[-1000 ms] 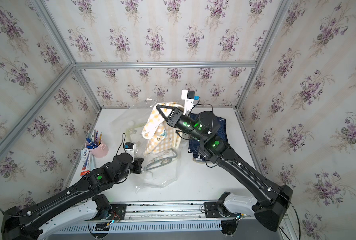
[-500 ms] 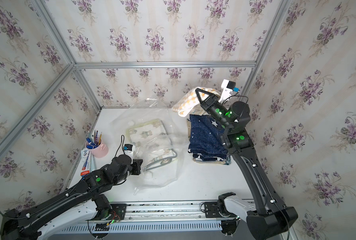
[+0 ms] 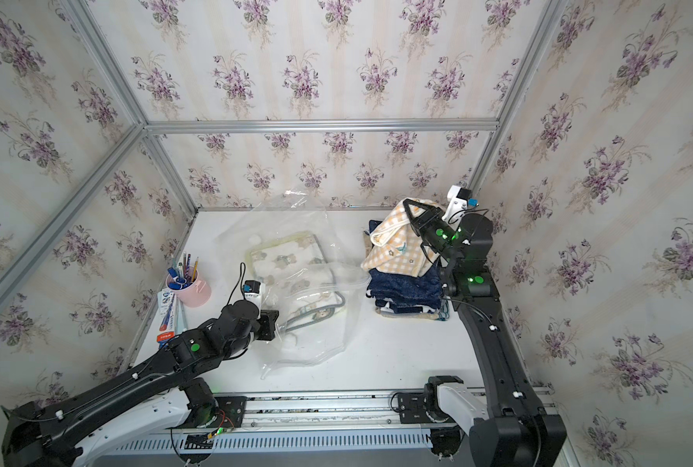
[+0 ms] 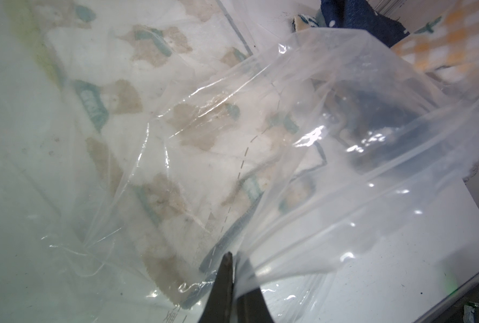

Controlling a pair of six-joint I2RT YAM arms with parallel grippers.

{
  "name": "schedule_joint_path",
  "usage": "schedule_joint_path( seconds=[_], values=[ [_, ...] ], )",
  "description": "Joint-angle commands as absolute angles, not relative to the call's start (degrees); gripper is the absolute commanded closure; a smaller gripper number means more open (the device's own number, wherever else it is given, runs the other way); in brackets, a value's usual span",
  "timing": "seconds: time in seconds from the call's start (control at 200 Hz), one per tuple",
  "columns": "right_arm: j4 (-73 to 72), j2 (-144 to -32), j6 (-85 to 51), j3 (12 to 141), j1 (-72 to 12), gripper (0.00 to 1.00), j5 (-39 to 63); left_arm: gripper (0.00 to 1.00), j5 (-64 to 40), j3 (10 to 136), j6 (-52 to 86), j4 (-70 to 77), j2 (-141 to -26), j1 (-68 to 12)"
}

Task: Take the blanket out of the vacuum bag
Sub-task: Take out the blanket from the vacuum bag, then place the blanket at the center of the board.

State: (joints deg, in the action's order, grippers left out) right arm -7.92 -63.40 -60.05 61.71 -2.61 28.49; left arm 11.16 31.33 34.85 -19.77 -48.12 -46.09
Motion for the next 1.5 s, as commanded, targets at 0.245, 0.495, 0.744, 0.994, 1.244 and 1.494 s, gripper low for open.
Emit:
schedule_joint_path(
  seconds=[0.245, 0.495, 0.744, 0.994, 1.244, 1.494],
  values=[
    [-6.98, -74.20, -56.37, 75.41, -0.76, 1.00, 22.69, 0.92, 11.30, 31.85, 33.22, -17.32, -48.74, -46.05],
    [-13.60, -61.13, -71.12, 28.59, -1.24, 1.00, 14.01, 0.92, 11.21, 30.06, 33.84, -15.91, -47.94, -46.06],
    [-15.06, -58.61, -71.78, 18.41, -1.23, 1.00, 13.34, 0.92, 10.57, 30.68, 34.06, -16.98, -47.48, -46.05],
    [-12.80, -59.30, -68.39, 19.93, -1.23, 1.00, 19.19, 0.92, 10.92, 30.40, 34.51, -18.13, -45.49, -46.05],
    [1.55, -52.45, -59.09, 24.30, -1.20, 0.97, 17.16, 0.92, 11.46, 30.83, 33.63, -19.25, -44.21, -46.05],
    [5.49, -54.72, -54.99, 24.51, -1.14, 0.92, 19.75, 0.92, 10.97, 31.01, 33.48, -18.89, -44.81, -46.06]
  ],
)
